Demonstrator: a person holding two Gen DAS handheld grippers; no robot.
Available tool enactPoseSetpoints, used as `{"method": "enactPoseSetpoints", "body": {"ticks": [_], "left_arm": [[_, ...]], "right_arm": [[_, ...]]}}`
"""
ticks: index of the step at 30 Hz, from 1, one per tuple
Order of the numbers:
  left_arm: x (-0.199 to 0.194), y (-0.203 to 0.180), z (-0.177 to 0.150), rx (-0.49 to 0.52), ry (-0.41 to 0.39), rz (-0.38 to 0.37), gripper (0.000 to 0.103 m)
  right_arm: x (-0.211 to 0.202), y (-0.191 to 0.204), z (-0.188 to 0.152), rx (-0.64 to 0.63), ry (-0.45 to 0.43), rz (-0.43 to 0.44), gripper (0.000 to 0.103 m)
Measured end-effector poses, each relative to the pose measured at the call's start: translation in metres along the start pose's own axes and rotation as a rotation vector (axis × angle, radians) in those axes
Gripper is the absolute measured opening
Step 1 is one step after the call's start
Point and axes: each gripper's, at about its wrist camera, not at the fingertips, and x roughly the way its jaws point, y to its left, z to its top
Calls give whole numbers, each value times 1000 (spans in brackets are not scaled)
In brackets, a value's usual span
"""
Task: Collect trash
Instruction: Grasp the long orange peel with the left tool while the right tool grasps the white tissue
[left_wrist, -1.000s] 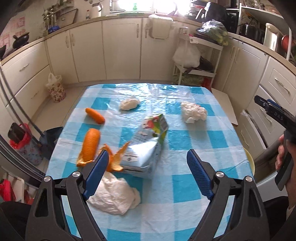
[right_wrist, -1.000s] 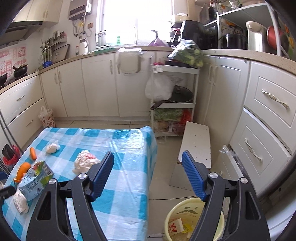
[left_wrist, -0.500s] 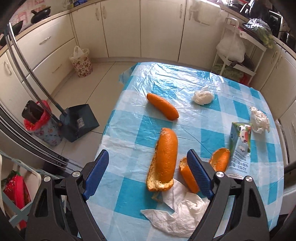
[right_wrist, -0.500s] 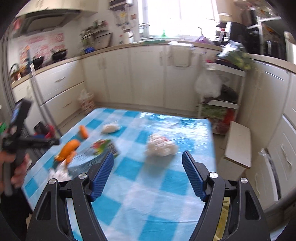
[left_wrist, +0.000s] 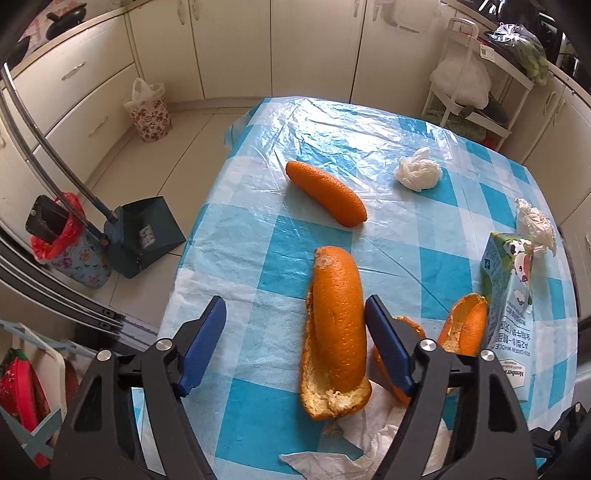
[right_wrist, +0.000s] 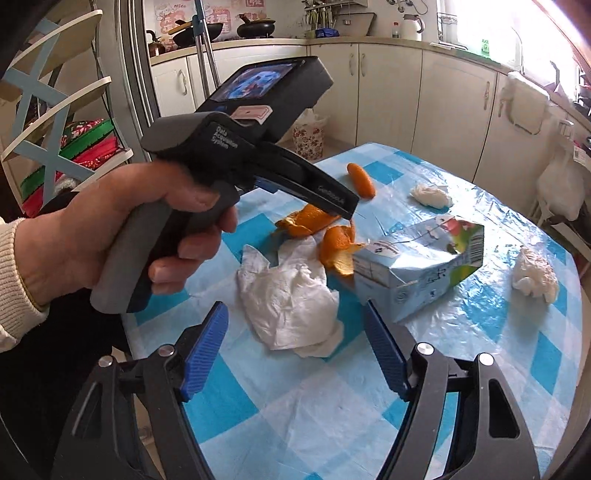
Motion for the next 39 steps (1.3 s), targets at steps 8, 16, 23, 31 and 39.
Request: {"method": "enactPoseSetpoints", "body": {"ticks": [8,16,23,31,39], "left_arm": [[-2,2,0,-6,11,-128,28],[-6,31,-3,-96,28,-195,22],[0,22,-4,-46,34,-145,34],[0,16,-4,-14,19,-113,35],[0,15,-5,-4,11,-113,31]], "right_arm": [[20,-17,5,159,6,86,72],[36,-24,14,211,15,102,72],[26,-46,13,283,-14,-2,72],[29,-45,11,285,14,48,67],[48,-14,7,151,96,86,61]]}}
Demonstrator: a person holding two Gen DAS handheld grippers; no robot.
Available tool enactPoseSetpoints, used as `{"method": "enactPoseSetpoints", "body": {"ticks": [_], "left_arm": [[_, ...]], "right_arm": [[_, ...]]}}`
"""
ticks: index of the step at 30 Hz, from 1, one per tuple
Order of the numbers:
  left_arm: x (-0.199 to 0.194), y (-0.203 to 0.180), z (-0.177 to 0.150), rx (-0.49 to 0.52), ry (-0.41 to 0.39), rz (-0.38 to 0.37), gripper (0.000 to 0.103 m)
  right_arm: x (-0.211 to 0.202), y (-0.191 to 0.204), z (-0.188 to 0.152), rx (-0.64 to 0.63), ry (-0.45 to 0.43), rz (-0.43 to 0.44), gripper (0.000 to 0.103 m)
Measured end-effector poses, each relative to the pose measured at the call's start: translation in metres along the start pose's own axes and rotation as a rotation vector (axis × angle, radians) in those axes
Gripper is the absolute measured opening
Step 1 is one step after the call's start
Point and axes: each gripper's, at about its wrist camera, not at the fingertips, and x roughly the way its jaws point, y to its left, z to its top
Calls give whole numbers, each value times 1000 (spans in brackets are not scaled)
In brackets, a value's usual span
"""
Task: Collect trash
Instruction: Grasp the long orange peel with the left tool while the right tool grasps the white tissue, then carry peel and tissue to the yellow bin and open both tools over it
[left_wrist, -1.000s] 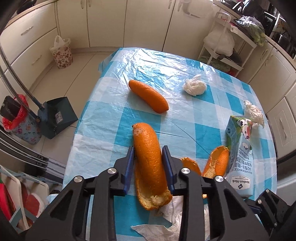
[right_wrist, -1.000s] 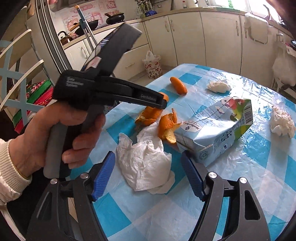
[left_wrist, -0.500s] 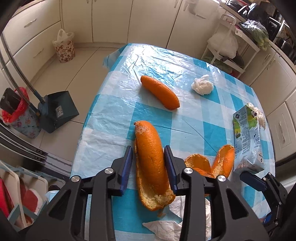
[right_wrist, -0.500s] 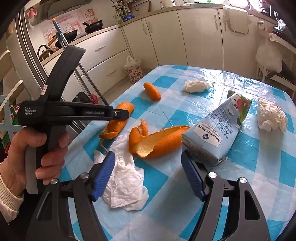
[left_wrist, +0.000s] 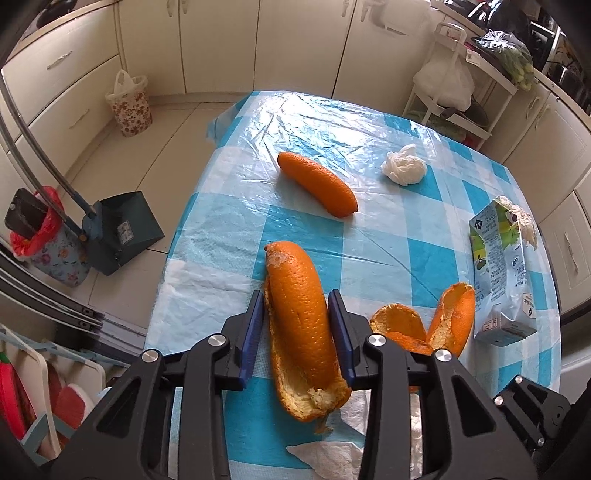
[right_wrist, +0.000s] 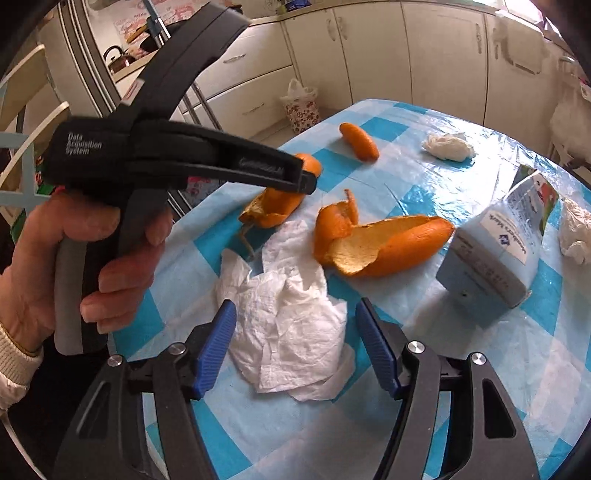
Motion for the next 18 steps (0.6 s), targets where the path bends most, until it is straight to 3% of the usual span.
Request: {"method": "enactPoseSetpoints", "body": {"ticks": [2,4,6,11,18], "left_arm": [[0,-2,-1,5,2,-8,26],[0,-5,-2,15,-2,-8,23],[-3,-6,-2,20,-6,-10,20],[-15,2,-3,-13,-29,-38,17],[-53,-8,-5,7,-162,-125,16]], "right_arm": [[1,4,0,-18,3,3,48],[2,10,-1,-62,19,-2,22],[0,12,-2,-87,33,9,17],[-16,15,-7,-121,24,29,11],[-58,-4,-20,-65,-37,30,11]]}}
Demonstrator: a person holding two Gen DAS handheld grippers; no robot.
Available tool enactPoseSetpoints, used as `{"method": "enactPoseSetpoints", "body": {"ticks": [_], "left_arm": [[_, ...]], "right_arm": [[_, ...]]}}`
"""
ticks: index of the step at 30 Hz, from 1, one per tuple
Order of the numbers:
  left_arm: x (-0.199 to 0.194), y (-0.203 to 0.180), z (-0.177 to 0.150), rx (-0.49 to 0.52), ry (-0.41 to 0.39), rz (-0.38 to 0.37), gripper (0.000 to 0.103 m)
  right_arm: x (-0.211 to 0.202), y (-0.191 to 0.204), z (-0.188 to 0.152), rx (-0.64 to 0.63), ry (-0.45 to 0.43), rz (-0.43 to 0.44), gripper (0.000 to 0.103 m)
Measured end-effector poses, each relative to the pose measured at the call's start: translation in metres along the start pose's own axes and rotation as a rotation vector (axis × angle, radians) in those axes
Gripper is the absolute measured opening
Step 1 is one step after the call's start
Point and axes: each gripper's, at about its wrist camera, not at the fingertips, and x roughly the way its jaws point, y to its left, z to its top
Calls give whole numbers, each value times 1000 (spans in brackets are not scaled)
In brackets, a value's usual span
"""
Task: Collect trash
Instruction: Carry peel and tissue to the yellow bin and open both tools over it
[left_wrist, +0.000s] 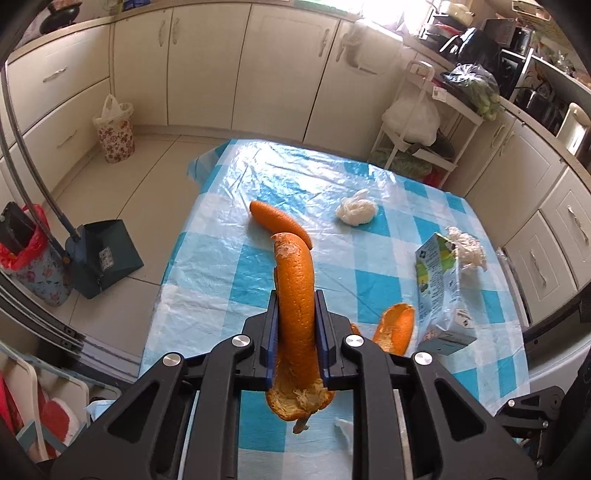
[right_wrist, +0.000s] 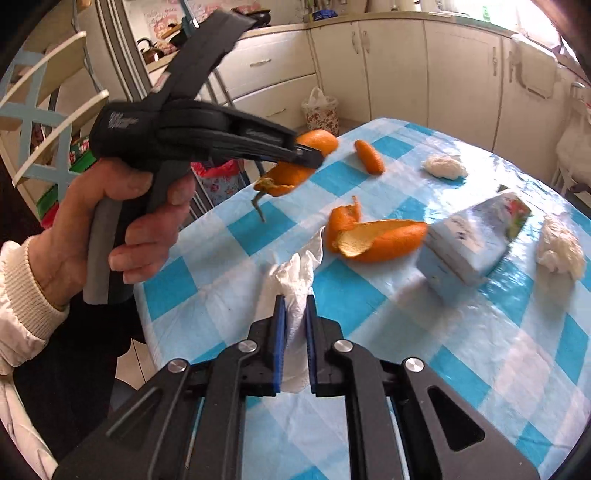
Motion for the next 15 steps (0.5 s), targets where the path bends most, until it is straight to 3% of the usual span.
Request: {"method": "enactPoseSetpoints", "body": {"ticks": [15], "left_arm": [[-40,-94,-8,167,-119,-71,16]], "right_arm": [[-105,-66,-12,185,-222,-157,11]]}}
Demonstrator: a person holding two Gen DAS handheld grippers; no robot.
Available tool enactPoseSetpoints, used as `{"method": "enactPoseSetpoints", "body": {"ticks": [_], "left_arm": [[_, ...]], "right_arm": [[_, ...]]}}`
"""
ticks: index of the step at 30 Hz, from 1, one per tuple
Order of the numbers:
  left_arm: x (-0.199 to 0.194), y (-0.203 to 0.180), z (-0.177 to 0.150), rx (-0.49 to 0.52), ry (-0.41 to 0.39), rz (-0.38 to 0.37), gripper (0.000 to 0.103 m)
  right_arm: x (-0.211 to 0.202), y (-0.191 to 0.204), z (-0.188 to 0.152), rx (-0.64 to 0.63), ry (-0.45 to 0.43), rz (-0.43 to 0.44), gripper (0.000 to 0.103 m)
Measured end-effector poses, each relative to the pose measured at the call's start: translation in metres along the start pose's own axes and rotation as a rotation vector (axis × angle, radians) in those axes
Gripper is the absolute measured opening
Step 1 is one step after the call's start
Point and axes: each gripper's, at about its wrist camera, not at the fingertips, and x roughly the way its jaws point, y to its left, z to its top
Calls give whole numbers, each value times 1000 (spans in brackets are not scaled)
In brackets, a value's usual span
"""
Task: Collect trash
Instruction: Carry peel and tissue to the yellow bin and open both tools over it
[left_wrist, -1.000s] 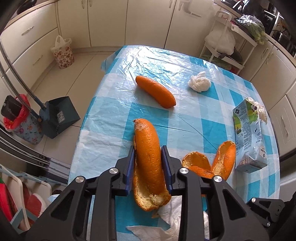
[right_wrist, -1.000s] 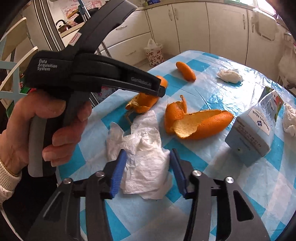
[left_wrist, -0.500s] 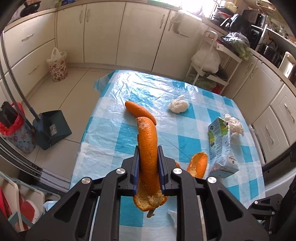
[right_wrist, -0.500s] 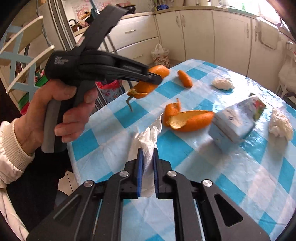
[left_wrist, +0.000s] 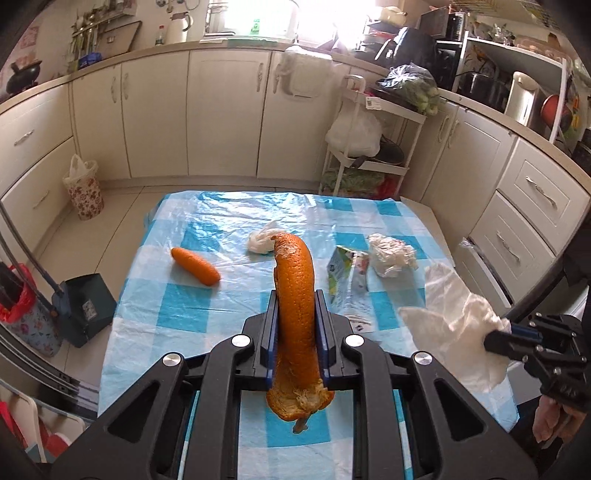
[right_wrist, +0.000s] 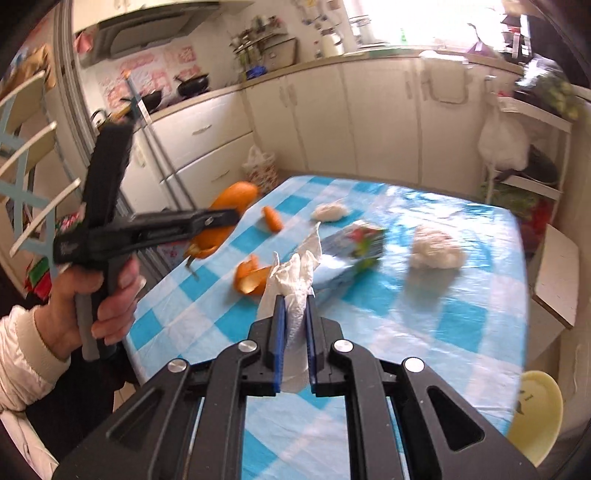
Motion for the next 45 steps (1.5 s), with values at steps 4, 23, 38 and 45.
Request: {"method": "enactPoseSetpoints", "body": {"ticks": [4,23,38,45], "left_arm": [[-2,-38,6,26,-17,-54,16],[43,-210,1,161,59,-260,17],[101,-280,-23,201,174,-328,17],[124,-307,-33,191,224,-361,17]], "right_arm": [[-18,-34,3,83,-50,-66,11],[-52,-228,-50,490,171,-505,11],[-2,-324,-123,698,474,-584,26],[-28,-336,-127,803,397,-630,46]]}}
